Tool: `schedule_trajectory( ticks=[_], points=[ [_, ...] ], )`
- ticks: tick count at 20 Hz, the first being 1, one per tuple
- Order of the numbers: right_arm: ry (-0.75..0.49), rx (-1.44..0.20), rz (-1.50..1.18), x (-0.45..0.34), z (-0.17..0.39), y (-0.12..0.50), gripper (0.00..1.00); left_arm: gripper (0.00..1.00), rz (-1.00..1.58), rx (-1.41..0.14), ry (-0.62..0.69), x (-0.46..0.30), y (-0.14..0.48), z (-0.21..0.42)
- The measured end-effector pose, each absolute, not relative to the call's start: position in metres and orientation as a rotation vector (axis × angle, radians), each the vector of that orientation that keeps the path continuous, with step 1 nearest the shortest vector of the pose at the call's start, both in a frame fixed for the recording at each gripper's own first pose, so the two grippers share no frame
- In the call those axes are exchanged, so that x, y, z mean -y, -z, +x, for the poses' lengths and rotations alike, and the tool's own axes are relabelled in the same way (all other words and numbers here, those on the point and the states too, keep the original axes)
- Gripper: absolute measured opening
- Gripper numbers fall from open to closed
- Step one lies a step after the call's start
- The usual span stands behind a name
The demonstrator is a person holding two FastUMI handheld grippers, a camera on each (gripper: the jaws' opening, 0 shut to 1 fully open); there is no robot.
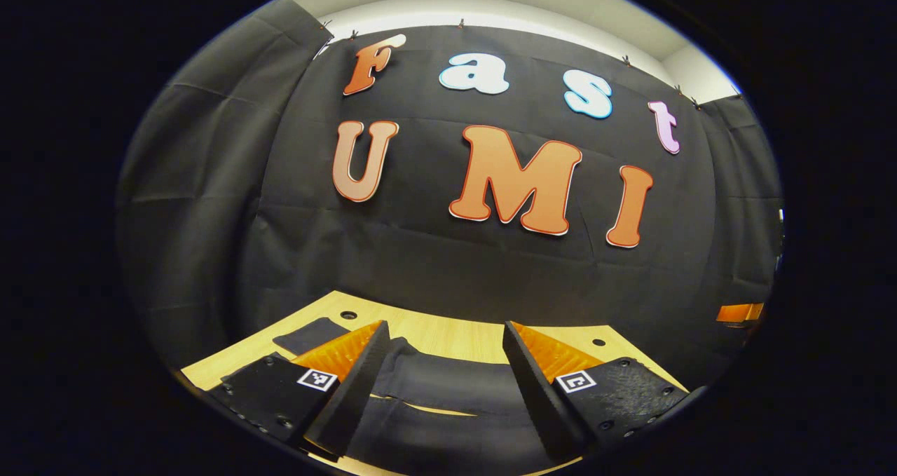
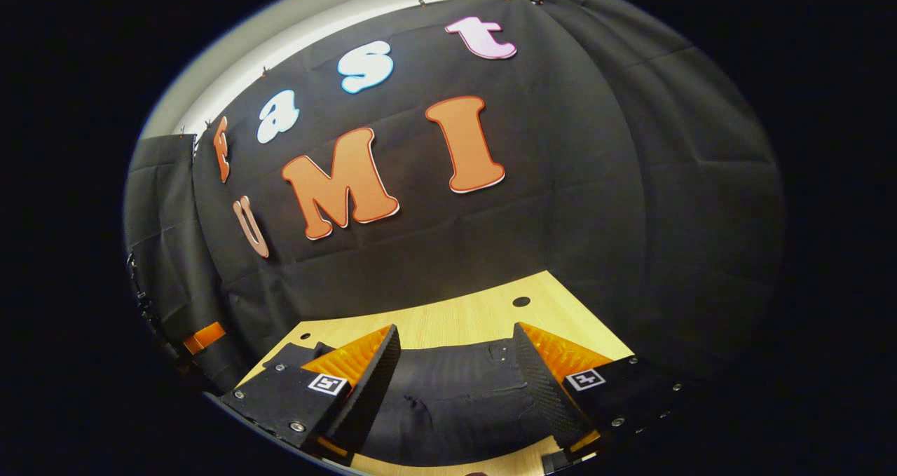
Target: Grasp the waist and the cuffs of the jeans and fold them to make the two legs overlap; first hold the waist and fold one-third of the jeans toward the cuffs, then hold the cuffs and fold the remaining one-third in the same direction to finish folding.
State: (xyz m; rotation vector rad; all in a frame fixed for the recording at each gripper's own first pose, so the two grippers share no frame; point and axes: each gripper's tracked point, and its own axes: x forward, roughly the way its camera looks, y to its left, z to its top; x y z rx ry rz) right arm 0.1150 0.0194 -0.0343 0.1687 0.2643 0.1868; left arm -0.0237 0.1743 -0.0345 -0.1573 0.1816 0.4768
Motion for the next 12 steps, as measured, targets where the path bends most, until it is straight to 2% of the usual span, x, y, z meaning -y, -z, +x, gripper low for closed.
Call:
schedule_trajectory(
  ticks=[1, 7, 12],
  points=[
    [-0.172, -0.263, 0.162, -0.020, 0.116, 0.037, 0.97, 0.97, -0.167, -0.186, -0.459, -0.179, 0.035, -0.021],
    [-0.085, -0.273, 0.231, -0.056, 0.107, 0.056, 0.98, 0.97, -0.288, -0.261, -0.416, -0.249, 0.071, -0.006],
    [-0.135, -0.392, 0.257, -0.105, 0.107, 0.087, 0.98, 0.97, -0.513, -0.341, -0.501, -0.304, 0.128, -0.052]
  ],
)
